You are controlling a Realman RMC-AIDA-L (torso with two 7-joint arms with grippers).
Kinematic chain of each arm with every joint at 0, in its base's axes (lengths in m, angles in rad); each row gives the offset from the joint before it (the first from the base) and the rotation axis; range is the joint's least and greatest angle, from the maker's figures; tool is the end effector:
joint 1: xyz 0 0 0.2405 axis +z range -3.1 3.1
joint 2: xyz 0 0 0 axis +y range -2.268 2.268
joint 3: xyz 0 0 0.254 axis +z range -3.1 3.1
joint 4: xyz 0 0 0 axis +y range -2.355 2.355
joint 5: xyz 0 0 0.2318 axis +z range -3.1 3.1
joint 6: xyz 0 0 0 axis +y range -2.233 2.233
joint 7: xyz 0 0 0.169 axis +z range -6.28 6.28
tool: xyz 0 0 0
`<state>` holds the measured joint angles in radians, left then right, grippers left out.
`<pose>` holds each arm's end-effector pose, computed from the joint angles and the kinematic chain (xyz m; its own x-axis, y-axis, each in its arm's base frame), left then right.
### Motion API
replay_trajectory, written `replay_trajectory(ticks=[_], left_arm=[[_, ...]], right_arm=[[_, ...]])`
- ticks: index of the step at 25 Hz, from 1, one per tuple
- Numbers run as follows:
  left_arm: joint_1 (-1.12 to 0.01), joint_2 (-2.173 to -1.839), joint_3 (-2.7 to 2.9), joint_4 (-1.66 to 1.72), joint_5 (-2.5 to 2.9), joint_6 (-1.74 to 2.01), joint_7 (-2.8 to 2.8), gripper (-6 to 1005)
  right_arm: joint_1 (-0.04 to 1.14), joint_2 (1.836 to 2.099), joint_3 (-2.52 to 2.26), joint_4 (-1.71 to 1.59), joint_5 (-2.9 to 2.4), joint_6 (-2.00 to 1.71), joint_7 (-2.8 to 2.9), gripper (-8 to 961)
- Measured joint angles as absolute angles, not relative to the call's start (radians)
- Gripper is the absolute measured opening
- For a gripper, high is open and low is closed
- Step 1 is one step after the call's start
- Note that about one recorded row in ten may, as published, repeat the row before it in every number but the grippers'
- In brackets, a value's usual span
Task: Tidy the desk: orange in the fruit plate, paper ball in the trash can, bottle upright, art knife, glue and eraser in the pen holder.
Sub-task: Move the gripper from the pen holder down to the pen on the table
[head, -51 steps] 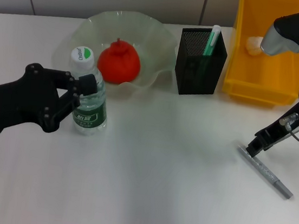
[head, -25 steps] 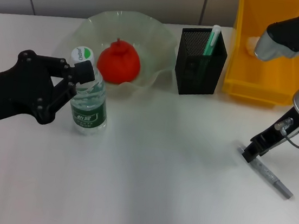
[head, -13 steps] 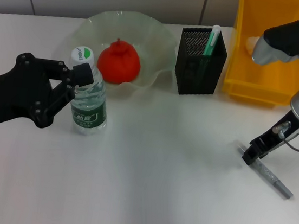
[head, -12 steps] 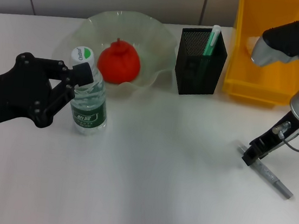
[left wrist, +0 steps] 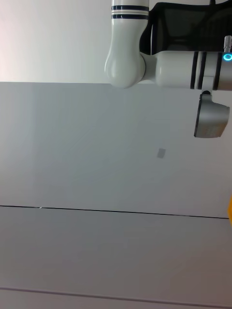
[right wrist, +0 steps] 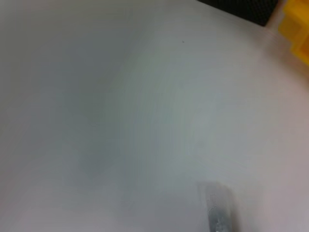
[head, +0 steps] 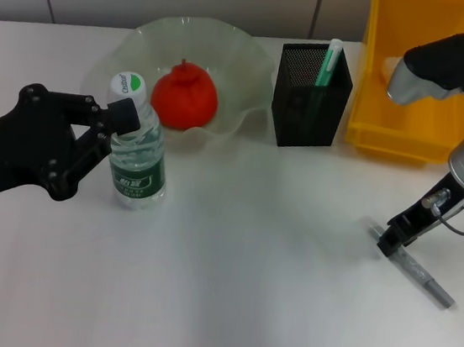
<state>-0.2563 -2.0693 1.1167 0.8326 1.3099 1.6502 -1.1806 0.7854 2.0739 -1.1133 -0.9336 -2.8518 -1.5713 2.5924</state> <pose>-0.2229 0.3095 0.0092 0.6403 0.0040 0.7681 0.2751 -0.9348 -0.2244 0.2500 0.3943 -0.0144 0.4435 -0.8512 0.2808 -0.6864 -0.5240 -0.5043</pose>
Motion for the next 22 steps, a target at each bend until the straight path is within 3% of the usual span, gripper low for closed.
replay_trajectory(ticks=[22], left_arm=[[-0.252,-2.069,1.117,0.83,1.31,1.658,-1.18,6]], right_arm=[[0.787,2.075,-1.145,-0.915,-2.858,-1.548,2.598,318]])
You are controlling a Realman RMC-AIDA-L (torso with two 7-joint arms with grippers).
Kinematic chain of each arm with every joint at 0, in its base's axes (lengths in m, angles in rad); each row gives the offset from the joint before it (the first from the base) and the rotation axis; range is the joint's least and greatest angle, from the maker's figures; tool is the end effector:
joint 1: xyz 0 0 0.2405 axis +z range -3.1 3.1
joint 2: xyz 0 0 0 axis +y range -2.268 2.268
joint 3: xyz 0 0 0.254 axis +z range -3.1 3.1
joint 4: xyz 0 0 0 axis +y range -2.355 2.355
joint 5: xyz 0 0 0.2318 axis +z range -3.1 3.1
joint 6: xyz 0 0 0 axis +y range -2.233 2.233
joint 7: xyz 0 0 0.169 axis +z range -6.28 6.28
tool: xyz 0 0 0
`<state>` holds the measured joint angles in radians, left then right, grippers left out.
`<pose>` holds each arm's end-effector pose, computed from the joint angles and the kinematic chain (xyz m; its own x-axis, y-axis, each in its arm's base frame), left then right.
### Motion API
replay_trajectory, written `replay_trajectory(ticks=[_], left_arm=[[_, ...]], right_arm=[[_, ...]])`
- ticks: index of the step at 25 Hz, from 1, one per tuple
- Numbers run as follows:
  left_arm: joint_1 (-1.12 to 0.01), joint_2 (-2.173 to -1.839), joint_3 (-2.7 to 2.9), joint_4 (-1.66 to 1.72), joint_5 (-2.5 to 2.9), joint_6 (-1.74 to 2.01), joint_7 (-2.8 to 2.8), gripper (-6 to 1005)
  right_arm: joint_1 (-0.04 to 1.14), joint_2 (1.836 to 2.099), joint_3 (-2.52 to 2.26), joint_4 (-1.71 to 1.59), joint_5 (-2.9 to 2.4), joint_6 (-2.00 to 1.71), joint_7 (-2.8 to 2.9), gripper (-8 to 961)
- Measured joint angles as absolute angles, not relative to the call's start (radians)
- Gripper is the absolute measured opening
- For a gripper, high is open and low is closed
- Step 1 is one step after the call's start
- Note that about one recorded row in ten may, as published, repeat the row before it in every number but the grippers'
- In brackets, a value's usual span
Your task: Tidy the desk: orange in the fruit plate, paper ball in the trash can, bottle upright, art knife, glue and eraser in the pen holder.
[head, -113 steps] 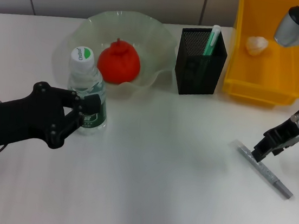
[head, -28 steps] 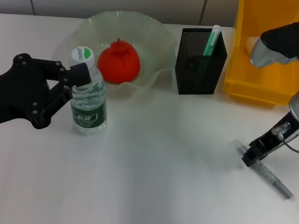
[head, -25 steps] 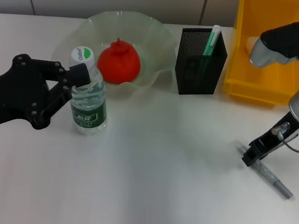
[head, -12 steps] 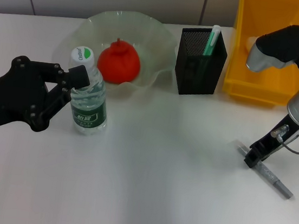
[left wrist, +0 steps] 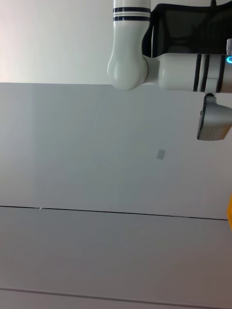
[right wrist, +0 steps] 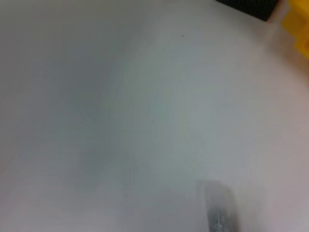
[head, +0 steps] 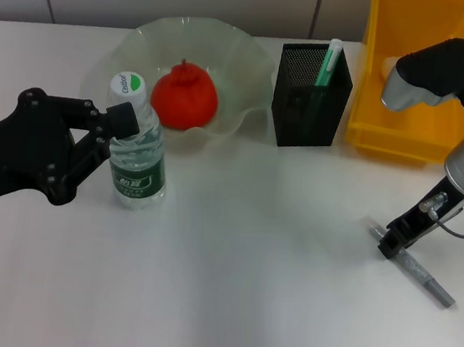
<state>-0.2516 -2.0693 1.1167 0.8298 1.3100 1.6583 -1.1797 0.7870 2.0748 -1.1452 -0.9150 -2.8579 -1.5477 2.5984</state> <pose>-0.2241 0.3070 0.0089 0.6376 0.0077 0.7703 0.2758 -0.9359 -0.2190 0.2525 0.3944 -0.0196 0.4458 -0.8436 0.2994 -0.6677 -0.5362 -0.5164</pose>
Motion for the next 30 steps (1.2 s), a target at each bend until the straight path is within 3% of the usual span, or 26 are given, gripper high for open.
replay_trajectory(ticks=[5,17,30], left_arm=[[-0.252,-2.069,1.117,0.825,1.31,1.658,-1.174,6],[-0.249,-2.068,1.117,0.819,1.299,1.66,-1.167,6],[-0.243,-2.068,1.106,0.819,1.299,1.661,-1.167,6]], right_arm=[[0.787,2.075,-1.146,-0.912,-2.855,-1.545,2.596,303],[0.786,2.076,-1.146,-0.912,-2.848,-1.546,2.597,148],[0.737,2.081,-1.168,-1.11,-2.766,-1.583,2.59,140]])
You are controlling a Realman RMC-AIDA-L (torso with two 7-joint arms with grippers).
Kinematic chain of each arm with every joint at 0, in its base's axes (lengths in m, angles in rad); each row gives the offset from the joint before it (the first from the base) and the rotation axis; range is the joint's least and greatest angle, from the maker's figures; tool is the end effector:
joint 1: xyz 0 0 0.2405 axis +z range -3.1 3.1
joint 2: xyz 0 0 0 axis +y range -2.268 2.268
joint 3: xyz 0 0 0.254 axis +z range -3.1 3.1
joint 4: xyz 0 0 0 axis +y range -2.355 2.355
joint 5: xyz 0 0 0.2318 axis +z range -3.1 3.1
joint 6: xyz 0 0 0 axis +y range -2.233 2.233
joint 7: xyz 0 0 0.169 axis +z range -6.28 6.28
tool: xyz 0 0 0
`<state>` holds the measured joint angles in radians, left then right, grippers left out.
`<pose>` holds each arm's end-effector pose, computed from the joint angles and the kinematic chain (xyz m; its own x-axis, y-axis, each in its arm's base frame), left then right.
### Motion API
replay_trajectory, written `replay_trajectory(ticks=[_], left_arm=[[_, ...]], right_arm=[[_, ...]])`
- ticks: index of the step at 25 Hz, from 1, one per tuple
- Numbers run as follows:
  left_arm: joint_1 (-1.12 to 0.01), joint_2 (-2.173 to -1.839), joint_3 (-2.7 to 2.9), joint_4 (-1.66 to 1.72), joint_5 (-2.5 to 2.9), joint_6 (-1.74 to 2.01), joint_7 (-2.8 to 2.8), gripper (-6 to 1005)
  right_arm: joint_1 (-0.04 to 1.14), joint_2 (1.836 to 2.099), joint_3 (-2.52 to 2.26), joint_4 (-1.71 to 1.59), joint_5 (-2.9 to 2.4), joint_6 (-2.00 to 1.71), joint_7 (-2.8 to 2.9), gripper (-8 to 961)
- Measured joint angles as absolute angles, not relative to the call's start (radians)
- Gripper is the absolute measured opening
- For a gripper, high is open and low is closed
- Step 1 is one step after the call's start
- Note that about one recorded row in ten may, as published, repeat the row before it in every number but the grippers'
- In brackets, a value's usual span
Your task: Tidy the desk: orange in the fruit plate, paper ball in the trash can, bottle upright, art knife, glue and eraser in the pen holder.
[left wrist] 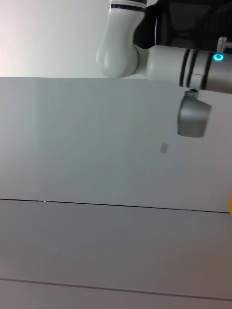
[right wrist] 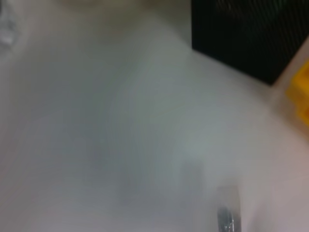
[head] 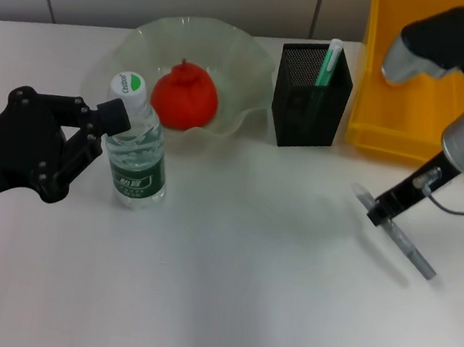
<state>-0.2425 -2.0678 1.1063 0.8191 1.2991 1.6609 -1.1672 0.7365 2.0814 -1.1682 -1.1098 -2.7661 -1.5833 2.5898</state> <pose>-0.2289 0.3056 0.0116 0.6301 0.0026 0.7765 0.2905 -0.9282 -0.2327 0.2196 0.4005 -0.0057 0.5556 -0.8041 0.2115 -0.6499 -0.5786 -0.4928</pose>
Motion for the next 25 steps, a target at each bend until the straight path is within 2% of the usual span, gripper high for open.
replay_trajectory(ticks=[10,25], left_arm=[[-0.242,-2.068,1.104,0.819,1.288,1.661,-1.167,6],[-0.217,-2.069,1.104,0.819,1.27,1.673,-1.168,6]], right_arm=[[0.617,2.08,-1.178,-1.432,-2.558,-1.564,2.567,140],[0.527,2.079,-1.13,-1.468,-2.274,-1.254,2.283,139]])
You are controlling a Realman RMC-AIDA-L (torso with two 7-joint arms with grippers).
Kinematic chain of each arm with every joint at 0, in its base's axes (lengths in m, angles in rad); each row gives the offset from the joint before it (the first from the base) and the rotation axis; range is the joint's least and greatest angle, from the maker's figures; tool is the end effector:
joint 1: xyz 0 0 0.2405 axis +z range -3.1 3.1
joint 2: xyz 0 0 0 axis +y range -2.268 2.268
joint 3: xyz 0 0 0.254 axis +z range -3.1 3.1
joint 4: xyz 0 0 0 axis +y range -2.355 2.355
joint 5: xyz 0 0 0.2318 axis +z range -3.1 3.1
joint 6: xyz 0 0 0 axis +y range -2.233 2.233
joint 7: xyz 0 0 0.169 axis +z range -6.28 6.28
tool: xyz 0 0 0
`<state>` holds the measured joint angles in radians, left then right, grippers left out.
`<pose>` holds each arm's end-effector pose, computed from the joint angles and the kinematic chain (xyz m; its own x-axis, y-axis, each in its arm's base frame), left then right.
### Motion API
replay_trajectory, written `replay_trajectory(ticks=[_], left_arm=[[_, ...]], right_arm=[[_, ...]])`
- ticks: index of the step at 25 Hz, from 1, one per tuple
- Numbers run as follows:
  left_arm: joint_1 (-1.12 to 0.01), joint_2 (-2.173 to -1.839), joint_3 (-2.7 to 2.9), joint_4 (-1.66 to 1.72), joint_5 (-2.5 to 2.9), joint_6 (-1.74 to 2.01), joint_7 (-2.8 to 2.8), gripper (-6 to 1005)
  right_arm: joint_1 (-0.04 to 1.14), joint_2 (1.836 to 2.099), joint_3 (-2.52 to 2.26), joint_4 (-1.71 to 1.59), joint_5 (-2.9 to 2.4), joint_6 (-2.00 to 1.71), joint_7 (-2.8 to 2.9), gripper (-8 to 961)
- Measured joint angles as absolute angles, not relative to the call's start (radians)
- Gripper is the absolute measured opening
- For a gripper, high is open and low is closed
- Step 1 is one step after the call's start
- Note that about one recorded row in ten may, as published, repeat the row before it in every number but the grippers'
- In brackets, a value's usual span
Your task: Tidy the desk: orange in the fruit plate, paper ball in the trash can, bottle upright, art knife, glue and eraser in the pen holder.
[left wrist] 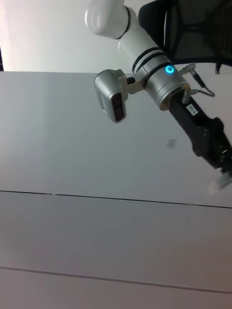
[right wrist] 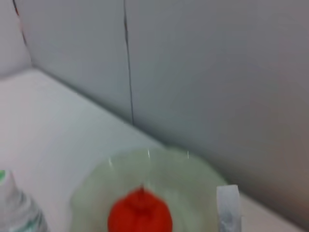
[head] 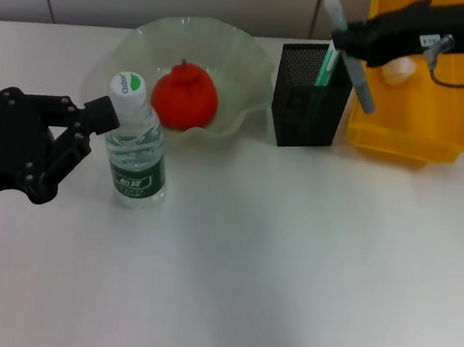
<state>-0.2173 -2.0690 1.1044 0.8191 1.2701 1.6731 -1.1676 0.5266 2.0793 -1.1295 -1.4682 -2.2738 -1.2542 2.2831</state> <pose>-0.2331 0.2999 0.0159 0.6068 0.0035 0.7948 0.3136 -0.9199 -0.2354 0.1441 0.4291 0.0572 0.8730 -0.3796 -0.3061 -0.4875 -0.6970 -0.5258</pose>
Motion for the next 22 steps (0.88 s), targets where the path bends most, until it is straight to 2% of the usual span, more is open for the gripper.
replay_trajectory(ticks=[14,22], left_arm=[[-0.188,-2.071,1.114,0.819,1.231,1.694,-1.165,6],[-0.195,-2.071,1.113,0.819,1.23,1.697,-1.164,6]], right_arm=[[0.488,2.08,-1.095,-1.354,-2.035,-1.124,1.98,138],[0.495,2.074,-0.973,-1.138,-1.747,-1.126,1.612,138]])
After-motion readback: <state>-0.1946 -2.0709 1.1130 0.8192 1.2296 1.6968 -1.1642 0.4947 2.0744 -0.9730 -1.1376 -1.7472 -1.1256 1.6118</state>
